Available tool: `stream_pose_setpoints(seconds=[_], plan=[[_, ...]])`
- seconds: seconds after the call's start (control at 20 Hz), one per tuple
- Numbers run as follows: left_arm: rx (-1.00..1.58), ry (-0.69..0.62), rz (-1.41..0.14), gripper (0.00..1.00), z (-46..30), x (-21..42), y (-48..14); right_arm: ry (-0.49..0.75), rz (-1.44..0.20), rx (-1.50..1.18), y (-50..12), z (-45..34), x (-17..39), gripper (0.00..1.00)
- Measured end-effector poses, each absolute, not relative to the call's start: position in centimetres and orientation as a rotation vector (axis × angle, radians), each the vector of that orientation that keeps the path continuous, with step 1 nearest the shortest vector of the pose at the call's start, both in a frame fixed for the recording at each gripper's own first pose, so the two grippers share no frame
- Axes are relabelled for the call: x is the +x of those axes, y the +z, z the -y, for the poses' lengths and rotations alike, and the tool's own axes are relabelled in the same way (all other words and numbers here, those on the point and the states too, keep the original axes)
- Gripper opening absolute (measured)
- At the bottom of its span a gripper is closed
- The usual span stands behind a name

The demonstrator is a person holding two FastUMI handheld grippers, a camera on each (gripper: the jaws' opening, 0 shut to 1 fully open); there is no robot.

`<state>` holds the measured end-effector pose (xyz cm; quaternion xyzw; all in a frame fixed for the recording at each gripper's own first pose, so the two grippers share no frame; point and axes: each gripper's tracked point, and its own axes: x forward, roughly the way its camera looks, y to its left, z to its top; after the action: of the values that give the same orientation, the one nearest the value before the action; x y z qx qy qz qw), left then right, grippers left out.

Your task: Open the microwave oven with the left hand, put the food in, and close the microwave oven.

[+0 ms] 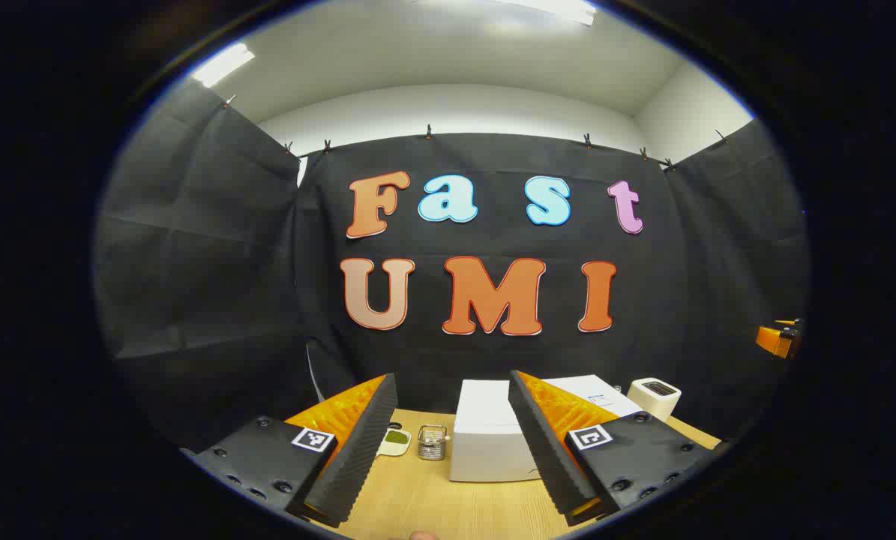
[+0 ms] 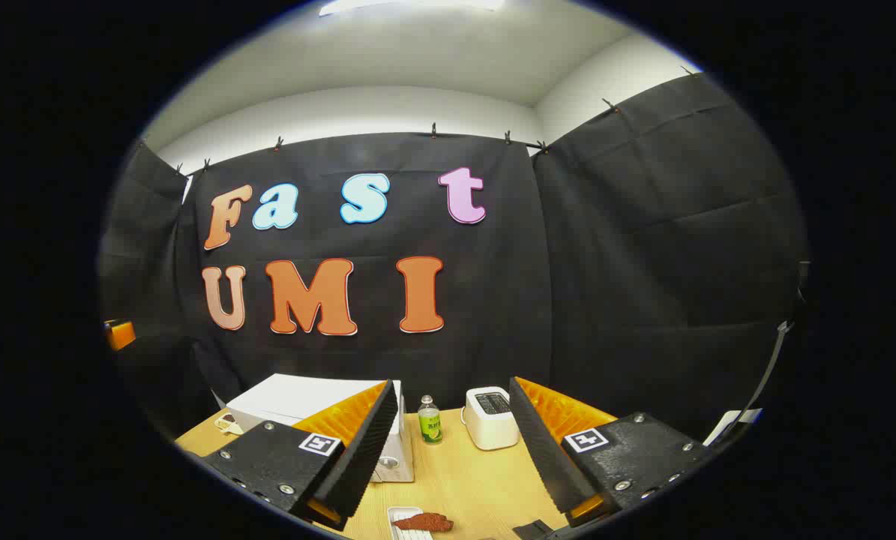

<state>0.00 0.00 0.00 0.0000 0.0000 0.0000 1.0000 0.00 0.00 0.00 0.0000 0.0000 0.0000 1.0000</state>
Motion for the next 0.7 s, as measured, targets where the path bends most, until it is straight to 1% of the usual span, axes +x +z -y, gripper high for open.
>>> stream_pose_setpoints(seconds=[0.3, 0.55, 0.6, 0.65, 0.7], plan=[[0.021, 0.008, 0.002, 0.94, 1.8, 0.0, 0.3, 0.025, -0.005, -0.013, 0.0, 0.6, 1.3, 0.93], [-0.007, 0.004, -0.029, 0.94, 3.3, 0.2, -0.9, 0.039, -0.005, -0.008, -0.2, 1.5, 1.7, 0.93], [-0.015, 0.009, -0.035, 0.94, 3.6, 0.1, -1.2, 0.046, -0.012, -0.012, -0.3, 1.7, 1.7, 0.93], [-0.022, 0.012, -0.039, 0.98, 3.9, 0.1, -1.5, 0.052, -0.019, -0.015, -0.6, 1.9, 1.5, 0.93], [-0.026, 0.006, -0.039, 0.97, 4.6, 0.0, -1.6, 0.054, -0.020, -0.019, -0.7, 2.2, 1.5, 0.93]])
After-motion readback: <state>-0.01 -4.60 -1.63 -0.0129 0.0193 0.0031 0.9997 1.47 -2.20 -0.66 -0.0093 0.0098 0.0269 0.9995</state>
